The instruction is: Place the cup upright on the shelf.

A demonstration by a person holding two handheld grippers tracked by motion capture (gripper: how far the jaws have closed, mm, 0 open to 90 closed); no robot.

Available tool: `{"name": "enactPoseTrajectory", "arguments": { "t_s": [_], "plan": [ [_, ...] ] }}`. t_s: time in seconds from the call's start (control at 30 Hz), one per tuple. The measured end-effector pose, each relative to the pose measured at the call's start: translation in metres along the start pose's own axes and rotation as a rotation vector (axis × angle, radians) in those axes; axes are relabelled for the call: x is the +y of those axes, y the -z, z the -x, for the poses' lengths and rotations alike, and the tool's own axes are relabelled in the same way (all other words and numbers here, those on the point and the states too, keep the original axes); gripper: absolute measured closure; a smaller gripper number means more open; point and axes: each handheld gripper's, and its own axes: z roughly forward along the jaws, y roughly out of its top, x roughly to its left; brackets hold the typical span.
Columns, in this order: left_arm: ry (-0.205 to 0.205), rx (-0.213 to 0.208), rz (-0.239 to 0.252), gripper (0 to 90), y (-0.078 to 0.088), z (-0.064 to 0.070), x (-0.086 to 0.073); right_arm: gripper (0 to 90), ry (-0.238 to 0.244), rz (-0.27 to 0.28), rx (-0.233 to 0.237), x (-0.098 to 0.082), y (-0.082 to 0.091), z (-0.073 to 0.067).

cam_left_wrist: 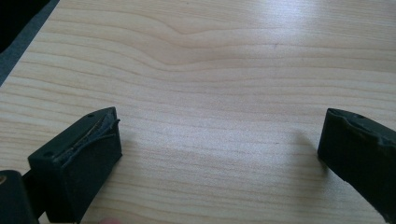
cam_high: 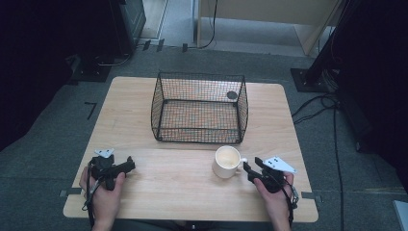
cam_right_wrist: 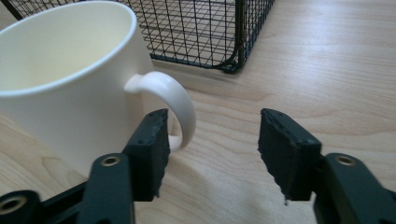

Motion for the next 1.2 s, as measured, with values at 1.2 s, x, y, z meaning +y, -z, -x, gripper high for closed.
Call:
{"name": "enactPoseTrajectory", "arguments": {
  "t_s": [1.2],
  "plan": [
    [0.0, 0.0, 0.0, 0.0, 0.0, 0.0, 0.0, 83.5, 0.097, 0.075, -0.02, -0.004, -0.001, -0.029]
  ]
}}
